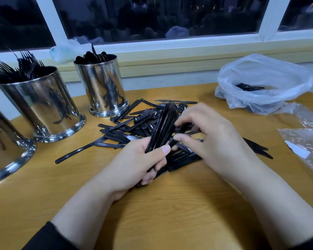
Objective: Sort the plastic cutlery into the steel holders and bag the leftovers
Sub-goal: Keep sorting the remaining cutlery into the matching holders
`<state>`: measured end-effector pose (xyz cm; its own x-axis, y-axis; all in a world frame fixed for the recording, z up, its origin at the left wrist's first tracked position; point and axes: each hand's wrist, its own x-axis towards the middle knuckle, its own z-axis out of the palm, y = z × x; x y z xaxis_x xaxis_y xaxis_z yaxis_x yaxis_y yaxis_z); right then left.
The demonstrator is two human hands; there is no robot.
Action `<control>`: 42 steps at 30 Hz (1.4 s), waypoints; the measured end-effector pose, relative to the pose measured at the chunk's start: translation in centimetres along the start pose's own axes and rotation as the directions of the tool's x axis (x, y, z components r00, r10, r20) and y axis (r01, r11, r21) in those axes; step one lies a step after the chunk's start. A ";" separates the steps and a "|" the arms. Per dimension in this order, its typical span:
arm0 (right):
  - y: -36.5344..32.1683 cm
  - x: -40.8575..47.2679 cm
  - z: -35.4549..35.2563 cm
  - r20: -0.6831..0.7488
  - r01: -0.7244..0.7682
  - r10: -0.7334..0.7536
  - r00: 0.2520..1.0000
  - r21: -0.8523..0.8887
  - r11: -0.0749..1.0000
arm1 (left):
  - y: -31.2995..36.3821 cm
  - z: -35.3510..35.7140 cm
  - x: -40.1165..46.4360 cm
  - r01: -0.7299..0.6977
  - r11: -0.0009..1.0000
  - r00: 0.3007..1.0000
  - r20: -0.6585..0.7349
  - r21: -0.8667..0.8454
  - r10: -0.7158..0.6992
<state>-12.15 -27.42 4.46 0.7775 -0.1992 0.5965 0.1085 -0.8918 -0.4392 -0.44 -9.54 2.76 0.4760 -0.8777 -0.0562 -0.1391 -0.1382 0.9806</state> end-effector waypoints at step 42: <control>3.9 -1.6 -4.6 0.558 -0.369 0.436 0.706 -0.234 0.899 | -0.4 0.0 0.6 -0.081 0.996 0.963 -0.256 0.035 0.087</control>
<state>-15.79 -32.44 4.85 0.9421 -0.3026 -0.1446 -0.3348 -0.8235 -0.4579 -0.11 -10.04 2.29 0.6687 -0.7393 0.0791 -0.2069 -0.0828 0.9749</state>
